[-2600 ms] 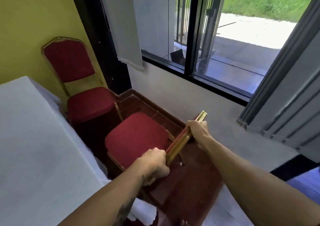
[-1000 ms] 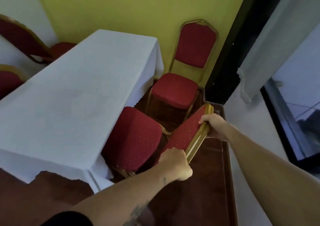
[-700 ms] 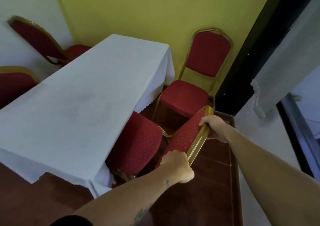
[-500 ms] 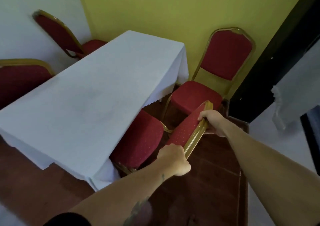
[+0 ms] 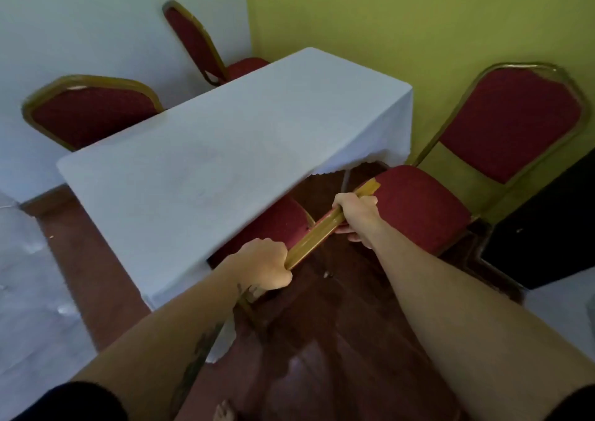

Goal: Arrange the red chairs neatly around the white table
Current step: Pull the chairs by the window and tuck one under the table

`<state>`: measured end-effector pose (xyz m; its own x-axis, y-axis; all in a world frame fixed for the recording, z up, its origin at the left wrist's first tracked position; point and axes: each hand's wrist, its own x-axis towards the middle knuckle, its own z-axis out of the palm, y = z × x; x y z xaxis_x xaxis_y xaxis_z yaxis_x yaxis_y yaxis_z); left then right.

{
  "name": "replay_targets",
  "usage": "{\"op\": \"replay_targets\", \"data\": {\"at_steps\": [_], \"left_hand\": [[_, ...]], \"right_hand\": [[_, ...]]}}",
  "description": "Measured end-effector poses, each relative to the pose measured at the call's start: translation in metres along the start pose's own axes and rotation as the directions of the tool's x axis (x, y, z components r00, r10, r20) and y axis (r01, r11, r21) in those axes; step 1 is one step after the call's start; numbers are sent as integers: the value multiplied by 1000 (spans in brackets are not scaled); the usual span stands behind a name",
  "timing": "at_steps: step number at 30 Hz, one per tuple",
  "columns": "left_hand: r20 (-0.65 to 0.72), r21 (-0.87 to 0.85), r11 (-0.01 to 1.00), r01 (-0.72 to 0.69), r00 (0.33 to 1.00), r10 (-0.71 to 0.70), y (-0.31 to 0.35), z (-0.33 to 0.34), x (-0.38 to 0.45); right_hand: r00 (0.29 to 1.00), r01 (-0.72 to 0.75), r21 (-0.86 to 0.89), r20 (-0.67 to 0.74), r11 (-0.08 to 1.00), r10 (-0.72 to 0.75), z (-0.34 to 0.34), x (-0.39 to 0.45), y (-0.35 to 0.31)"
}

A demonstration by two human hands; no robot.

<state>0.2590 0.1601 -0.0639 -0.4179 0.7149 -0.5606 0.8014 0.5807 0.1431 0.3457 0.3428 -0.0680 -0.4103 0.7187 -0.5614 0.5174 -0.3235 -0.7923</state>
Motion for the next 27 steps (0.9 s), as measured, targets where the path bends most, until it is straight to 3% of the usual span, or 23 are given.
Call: {"op": "replay_targets", "data": {"at_steps": [4,9,11,14,18,22,27], "left_hand": [[42,-54,996,76,996,-74,-5,-7,3],[300,-161,978,133,951,-80,6,-41,17],[237,-158,986,52,972,-13,15,-63,27],[49,-224,966,-130,988,144,36,-102,48],[-92,-374,888,-268,963,252,78,-147,85],[-172,-417,808,-416,909,379,129,-174,144],[-246,-432,721,-541,840,484,219,-201,207]], "right_hand": [[996,8,-128,84,992,3,-2,5,-10],[923,85,-451,372,888,101,-38,13,-25],[882,112,-500,448,859,146,-56,20,-31],[894,138,-601,418,788,162,-84,37,-43],[953,168,-680,296,714,58,-144,66,-63],[996,60,-632,91,773,-3,-224,96,-66],[994,-98,-519,-89,849,60,-328,123,-59]]}}
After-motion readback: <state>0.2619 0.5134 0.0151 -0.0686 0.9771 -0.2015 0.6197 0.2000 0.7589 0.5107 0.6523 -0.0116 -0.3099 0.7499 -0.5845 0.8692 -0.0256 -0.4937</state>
